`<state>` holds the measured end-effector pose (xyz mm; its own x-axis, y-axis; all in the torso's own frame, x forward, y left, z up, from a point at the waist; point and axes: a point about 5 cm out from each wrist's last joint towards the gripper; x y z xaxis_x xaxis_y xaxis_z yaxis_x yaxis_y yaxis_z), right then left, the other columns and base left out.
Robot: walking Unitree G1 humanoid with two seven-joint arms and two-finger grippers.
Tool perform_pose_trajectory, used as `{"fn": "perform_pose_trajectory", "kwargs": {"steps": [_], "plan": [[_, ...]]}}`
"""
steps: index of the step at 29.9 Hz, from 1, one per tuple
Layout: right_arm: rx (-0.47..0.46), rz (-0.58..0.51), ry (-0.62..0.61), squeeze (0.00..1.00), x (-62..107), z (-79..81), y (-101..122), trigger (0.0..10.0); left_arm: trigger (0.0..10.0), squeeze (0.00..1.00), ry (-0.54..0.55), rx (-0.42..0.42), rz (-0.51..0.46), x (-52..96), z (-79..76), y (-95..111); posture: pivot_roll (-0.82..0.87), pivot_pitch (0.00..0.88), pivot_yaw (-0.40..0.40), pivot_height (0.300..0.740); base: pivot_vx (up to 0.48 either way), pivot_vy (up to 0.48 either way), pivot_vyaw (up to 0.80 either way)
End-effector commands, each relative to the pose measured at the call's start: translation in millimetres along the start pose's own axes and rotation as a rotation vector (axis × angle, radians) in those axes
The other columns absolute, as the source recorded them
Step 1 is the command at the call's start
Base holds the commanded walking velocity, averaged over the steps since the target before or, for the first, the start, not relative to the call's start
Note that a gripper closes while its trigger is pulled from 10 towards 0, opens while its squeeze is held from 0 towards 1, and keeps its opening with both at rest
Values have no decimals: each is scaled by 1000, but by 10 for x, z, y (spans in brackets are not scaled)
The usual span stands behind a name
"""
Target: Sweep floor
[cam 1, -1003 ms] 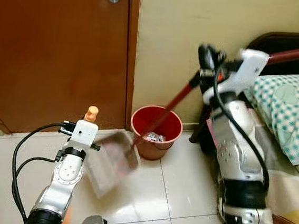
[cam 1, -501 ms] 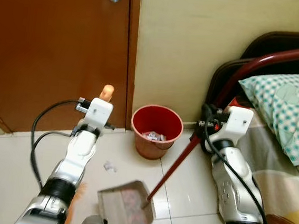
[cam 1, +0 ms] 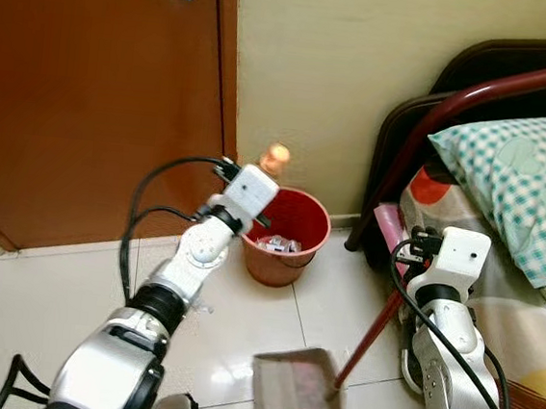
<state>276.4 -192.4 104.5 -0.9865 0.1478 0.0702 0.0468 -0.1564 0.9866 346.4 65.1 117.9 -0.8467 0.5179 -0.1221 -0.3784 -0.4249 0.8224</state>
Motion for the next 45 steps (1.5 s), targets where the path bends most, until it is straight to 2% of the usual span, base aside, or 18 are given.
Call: {"fn": "perform_pose_trajectory", "kwargs": {"steps": [1,4,6,11,17,19,22,25,28,30,32,36,38,40,41,43,45], "plan": [[7,-26,-26,0,-68,-39,70,10000,10000,0,-110,19,-49,-4,-107,45,-75,132,25,740,0,0,0],[33,-41,-62,0,-125,-112,101,10000,10000,0,-207,70,-58,35,-272,31,-75,134,26,740,0,0,0],[37,-43,-71,0,-135,-128,105,10000,10000,0,-216,73,-52,39,-291,23,-75,134,26,740,0,0,0],[80,-95,-137,0,-262,-235,198,10000,10000,0,-232,171,-26,73,-398,-8,-66,130,31,740,0,0,0],[143,-153,-143,0,-453,-215,283,10000,10000,0,-208,245,-18,131,-468,-10,-53,129,33,740,0,0,0],[145,-144,-138,0,-543,-178,260,10000,10000,0,-177,309,-41,156,-484,41,-27,134,27,740,0,0,0],[149,-135,-135,0,-571,-156,233,10000,10000,0,-160,337,-47,169,-488,65,-12,135,22,740,0,0,0],[144,-117,-119,0,-627,-65,151,10000,10000,0,-98,430,-63,233,-474,175,7,136,10,740,0,0,0],[147,-120,-116,0,-643,-47,140,10000,10000,0,-54,474,-62,250,-440,220,8,138,6,740,0,0,0],[150,-122,-108,0,-675,-19,129,10000,10000,0,34,498,-65,298,-329,299,9,142,5,740,0,0,0],[150,-124,-106,0,-683,-13,131,10000,10000,0,66,492,-71,314,-272,325,9,142,5,740,0,0,0],[131,-147,-100,0,-709,18,148,10000,10000,0,175,469,-88,376,24,451,16,148,11,740,0,0,0],[151,-156,-93,0,-723,46,157,10000,10000,0,206,437,-93,413,170,507,18,147,11,740,0,0,0],[140,-160,-83,0,-746,81,174,10000,10000,0,253,349,-107,493,426,553,26,144,8,740,0,0,0],[140,-160,-83,0,-746,81,174,10000,10000,0,253,349,-107,493,426,553,26,144,8,740,0,0,0],[156,-171,-71,0,-758,112,192,10000,10000,0,308,294,-106,558,625,563,29,144,4,740,0,0,0],[168,-180,-67,0,-762,116,204,10000,10000,0,322,279,-104,576,680,577,30,144,1,740,0,0,0]]}}
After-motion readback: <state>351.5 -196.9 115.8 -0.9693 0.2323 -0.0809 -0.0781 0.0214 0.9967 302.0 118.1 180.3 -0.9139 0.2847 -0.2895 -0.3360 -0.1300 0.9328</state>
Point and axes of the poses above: a point about 5 cm out from each wrist's last joint towards the gripper, its own x axis pointing back from the gripper into the wrist, its own y axis along the axis of the wrist's last joint, z = x × y, and after that the axes turned 8 degrees about -x, right-handed
